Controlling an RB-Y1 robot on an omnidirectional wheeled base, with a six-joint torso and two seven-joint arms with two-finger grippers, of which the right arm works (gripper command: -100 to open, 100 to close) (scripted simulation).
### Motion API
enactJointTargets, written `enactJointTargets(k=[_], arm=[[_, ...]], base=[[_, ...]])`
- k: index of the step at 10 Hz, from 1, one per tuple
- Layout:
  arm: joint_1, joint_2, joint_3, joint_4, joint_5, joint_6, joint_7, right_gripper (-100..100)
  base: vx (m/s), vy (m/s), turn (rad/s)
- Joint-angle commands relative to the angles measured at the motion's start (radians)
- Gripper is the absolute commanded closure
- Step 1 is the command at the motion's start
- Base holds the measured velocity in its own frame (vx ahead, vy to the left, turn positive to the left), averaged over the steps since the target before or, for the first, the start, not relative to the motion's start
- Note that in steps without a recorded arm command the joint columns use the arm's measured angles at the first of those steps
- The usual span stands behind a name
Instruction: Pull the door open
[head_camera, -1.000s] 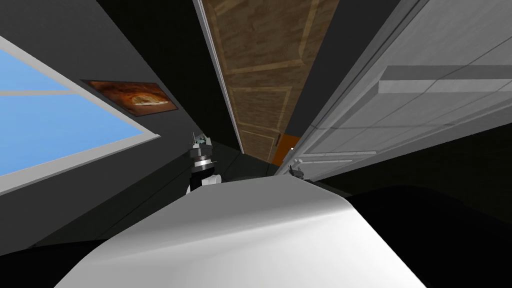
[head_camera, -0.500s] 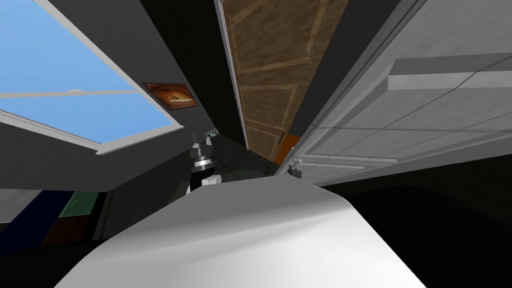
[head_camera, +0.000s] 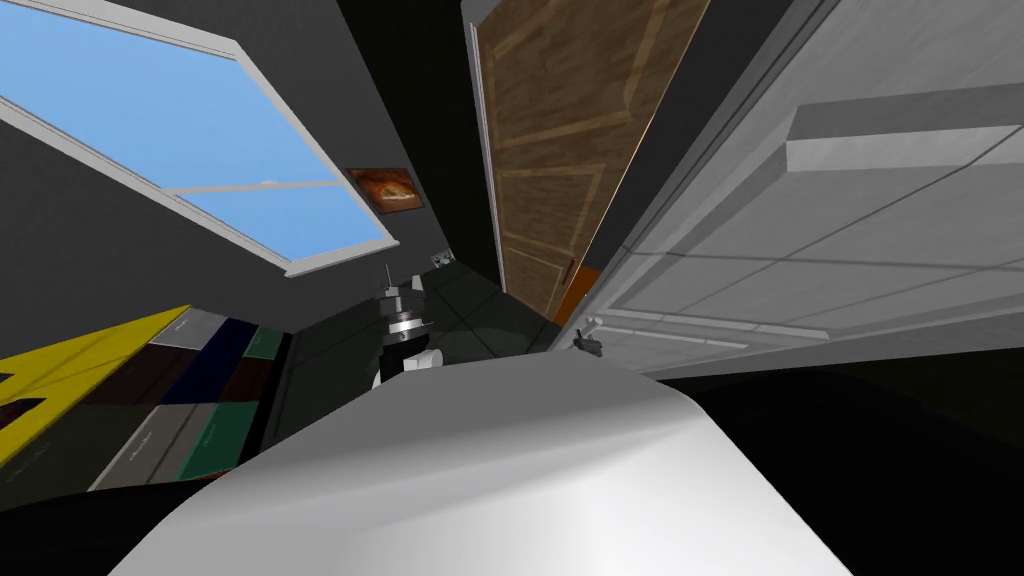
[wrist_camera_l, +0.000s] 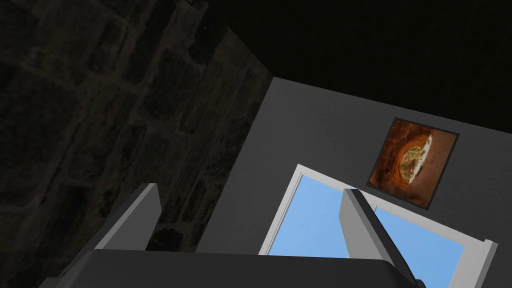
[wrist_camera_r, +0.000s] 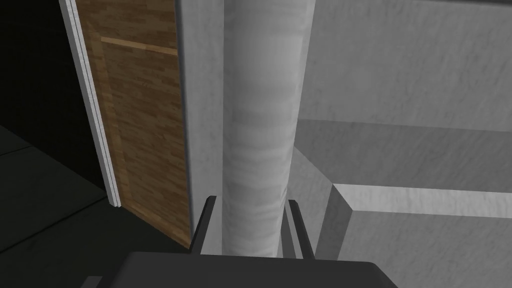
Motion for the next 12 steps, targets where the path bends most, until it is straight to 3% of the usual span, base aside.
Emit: enactJointTargets(k=[1, 4, 12], arm=[[-0.003, -0.008, 0.014, -0.004, -0.005, -0.018, -0.002, 100], [-0.002, -0.01, 0.028, 0.001, -0.008, -0.019, -0.005, 100], [0.018, -0.084, 0.095, 0.032, 0.029, -0.106, -0.093, 100]], base=[[-0.232, -0.046, 0.227], [-0.185, -0.034, 0.133], [-0.22, -0.009, 0.125]])
